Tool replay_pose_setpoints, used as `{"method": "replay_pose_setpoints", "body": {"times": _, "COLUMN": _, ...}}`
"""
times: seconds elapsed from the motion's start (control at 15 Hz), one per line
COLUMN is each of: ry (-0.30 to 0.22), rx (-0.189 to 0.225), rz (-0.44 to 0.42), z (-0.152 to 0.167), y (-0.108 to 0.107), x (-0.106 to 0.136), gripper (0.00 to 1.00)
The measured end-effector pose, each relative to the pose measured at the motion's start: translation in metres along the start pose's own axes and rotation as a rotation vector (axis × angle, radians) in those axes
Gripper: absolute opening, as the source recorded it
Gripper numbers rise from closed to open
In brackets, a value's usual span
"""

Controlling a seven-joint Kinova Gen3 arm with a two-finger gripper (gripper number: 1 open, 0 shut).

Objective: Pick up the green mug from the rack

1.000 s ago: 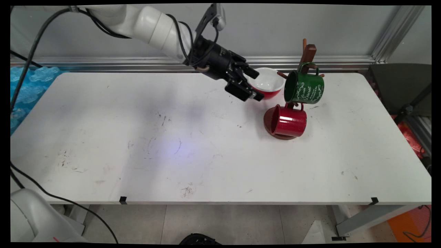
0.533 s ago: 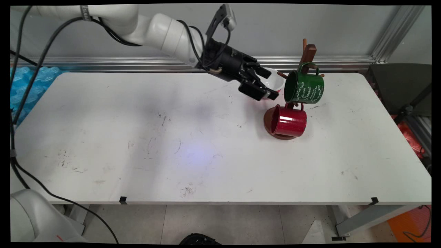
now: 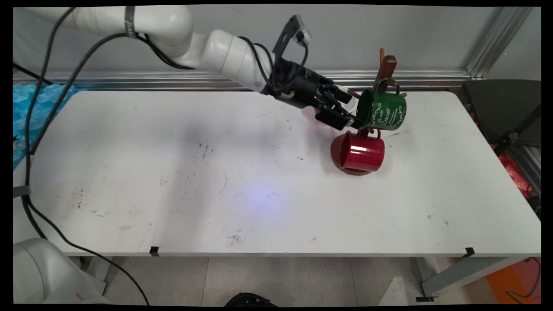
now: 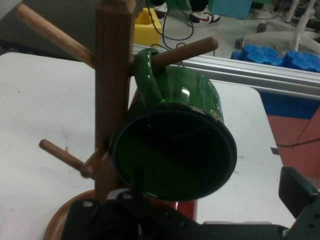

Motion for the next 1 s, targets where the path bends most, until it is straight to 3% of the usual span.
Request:
{"method": "replay_pose_setpoints", "body": {"times": 0.87, "ry": 0.030, "rx": -0.026, "rz": -0.042, "z": 0.040, "y": 0.008, "x": -0.002, "gripper": 1.00}}
{"method": "replay_pose_setpoints", "body": {"times": 0.93, "ry": 0.032, "rx": -0.025, "rz": -0.042, "z": 0.041, "y": 0.008, "x": -0.002, "gripper": 0.00}}
{"method": "replay_pose_setpoints", "body": {"times": 1.0, "ry": 0.035, "rx": -0.025, "rz": -0.043, "z": 0.043, "y": 0.007, "x": -0.002, "gripper": 0.00}}
